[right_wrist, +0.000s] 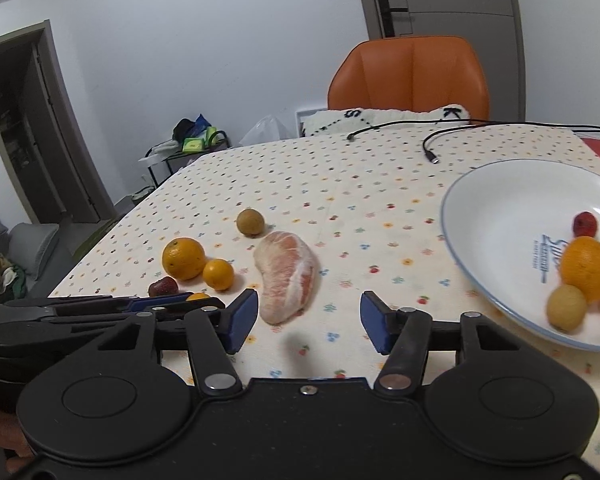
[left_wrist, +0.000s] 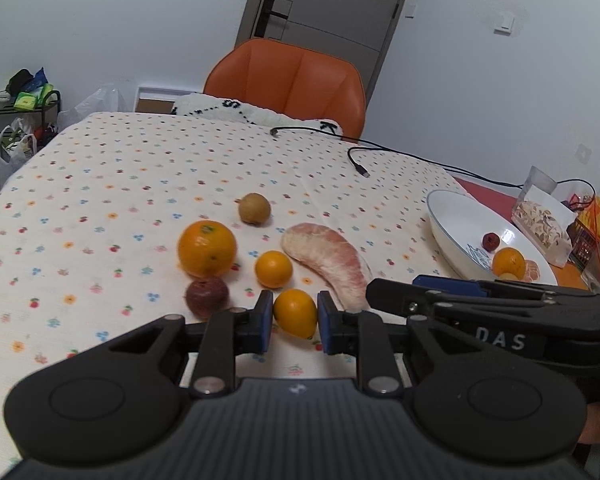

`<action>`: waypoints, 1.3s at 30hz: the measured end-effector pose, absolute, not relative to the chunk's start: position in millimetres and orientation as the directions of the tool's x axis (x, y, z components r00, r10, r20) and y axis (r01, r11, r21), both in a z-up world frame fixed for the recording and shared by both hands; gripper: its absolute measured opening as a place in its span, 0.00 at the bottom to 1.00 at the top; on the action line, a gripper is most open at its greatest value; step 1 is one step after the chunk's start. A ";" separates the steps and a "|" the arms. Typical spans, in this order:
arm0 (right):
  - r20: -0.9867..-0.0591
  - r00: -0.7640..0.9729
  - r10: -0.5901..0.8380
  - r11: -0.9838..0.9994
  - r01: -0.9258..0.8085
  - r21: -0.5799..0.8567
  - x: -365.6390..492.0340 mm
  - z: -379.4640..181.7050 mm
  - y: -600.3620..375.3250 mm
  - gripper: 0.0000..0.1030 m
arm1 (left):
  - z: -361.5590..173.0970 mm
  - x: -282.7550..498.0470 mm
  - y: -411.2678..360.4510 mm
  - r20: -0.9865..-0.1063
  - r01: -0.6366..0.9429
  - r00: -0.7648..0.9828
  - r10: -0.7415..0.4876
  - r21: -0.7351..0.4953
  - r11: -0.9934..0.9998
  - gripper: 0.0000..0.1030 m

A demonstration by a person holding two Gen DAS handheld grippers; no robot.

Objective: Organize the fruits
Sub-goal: 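Grasp a small mandarin with the left gripper while the right gripper grasps a pink pomelo segment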

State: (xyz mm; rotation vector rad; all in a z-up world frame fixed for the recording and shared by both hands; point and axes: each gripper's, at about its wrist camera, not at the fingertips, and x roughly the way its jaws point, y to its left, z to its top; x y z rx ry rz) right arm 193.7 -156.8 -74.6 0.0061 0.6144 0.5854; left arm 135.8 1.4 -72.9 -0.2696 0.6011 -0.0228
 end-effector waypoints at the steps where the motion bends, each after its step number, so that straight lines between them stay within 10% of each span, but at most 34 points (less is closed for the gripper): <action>1: -0.545 0.658 0.520 0.838 -0.518 0.173 194.7 -74.9 -154.1 0.53 | -72.4 135.2 3.3 -0.554 -0.060 0.827 -0.097 -0.258 0.964 0.21; 18: -0.584 0.668 0.462 0.852 -0.518 0.081 207.1 -85.4 -113.6 0.31 | -73.3 126.7 22.6 -0.554 -0.075 0.827 -0.091 -0.270 0.960 0.21; 39: -0.588 0.653 0.477 0.849 -0.515 0.117 192.3 -81.2 -144.3 0.38 | -71.1 128.3 16.6 -0.552 -0.076 0.830 -0.082 -0.257 0.963 0.21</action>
